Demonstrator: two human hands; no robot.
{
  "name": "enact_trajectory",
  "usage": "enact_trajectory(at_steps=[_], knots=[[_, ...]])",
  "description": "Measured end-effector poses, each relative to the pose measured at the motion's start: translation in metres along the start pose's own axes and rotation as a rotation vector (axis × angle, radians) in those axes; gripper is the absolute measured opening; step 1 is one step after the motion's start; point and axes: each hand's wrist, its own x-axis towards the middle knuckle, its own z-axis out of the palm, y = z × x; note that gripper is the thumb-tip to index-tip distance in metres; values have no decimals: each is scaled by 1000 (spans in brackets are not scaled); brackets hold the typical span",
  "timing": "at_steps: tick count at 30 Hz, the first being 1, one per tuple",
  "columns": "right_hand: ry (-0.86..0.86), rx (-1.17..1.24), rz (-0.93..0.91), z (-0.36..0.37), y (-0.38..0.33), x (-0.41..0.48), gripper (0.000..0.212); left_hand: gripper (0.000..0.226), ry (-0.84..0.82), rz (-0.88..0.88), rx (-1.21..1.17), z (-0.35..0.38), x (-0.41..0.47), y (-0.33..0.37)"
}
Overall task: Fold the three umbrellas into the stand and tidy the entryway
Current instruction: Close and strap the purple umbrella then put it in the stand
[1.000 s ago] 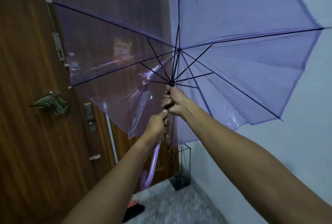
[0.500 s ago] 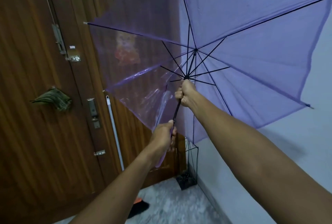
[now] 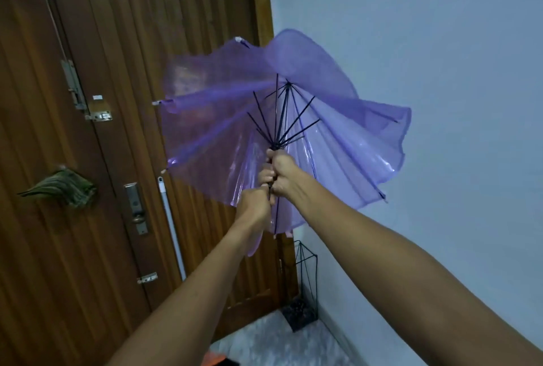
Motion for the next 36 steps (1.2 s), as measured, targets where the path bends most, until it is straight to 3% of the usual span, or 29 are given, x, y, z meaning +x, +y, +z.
enact_trajectory(at_steps=[4, 8, 12, 15, 19, 24, 33, 36], knots=[[69, 39, -65, 12, -14, 8, 39, 41, -11, 138, 14, -14, -1, 9], [107, 132, -63, 7, -20, 18, 38, 44, -108, 351, 240, -30, -9, -5], [25, 123, -15, 10, -9, 11, 40, 49, 21, 490, 414, -37, -7, -22], [-95, -70, 23, 11, -3, 4, 56, 49, 63, 497, 449, -43, -4, -30], [-194, -197, 87, 19, 8, 5, 39, 47, 116, 516, 434, -51, 6, -22], [-186, -164, 141, 33, 25, 3, 33, 46, 128, 494, 433, -54, 18, -21], [-129, -283, 91, 48, 43, -6, 41, 39, 187, 417, 331, -58, 27, -37], [-95, -462, 61, 53, 57, -2, 36, 42, 223, 371, 286, -63, 38, -42]])
